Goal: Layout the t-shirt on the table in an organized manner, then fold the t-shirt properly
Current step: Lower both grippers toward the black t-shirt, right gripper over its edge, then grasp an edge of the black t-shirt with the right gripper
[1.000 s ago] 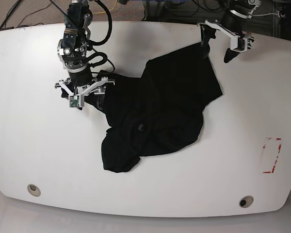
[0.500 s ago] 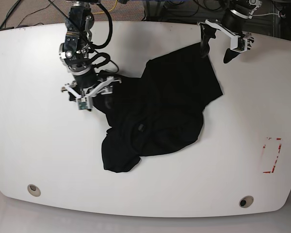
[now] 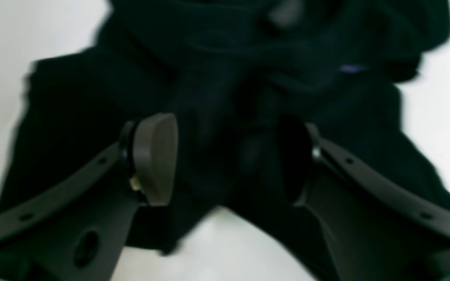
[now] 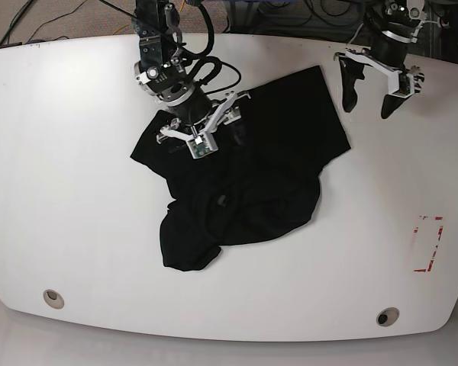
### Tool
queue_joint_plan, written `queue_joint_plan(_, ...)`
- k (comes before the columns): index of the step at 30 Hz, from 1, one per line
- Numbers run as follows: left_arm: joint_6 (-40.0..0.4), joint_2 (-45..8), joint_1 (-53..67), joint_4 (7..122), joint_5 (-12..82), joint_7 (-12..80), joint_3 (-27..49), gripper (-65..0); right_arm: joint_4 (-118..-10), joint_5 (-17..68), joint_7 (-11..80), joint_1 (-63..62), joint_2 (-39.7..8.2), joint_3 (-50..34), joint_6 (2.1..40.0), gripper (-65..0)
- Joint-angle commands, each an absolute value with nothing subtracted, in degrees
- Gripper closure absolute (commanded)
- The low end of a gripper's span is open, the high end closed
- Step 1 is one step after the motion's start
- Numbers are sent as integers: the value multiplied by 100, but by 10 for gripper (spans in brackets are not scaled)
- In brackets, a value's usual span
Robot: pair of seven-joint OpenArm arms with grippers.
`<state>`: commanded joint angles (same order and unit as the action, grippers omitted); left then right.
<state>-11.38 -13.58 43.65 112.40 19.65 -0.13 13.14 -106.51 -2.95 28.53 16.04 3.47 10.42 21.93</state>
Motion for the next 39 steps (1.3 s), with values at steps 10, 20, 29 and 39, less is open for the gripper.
queue_joint_plan(10, -1138, -1358, 4330, 11231, 1974, -13, 1587, -453, -10149, -1015, 2721, 1429, 374, 1358, 2035, -385)
queue_joint_plan(20, -1138, -1349, 4444, 11231, 1974, -13, 1596, -453, -9499, -1042, 2026, 1253, 321, 1341, 1499, -385)
queue_joint_plan(29, -1138, -1349, 4497, 11213, 1974, -13, 1596, -453, -9305, -1024, 1780, 1253, 365, 1024, 1499, -119)
queue_joint_plan(39, -1138, -1349, 4497, 11213, 1965, -4, 1578, -453, -10158, -1024, 1780, 1552, 330, 1033, 1393, 0)
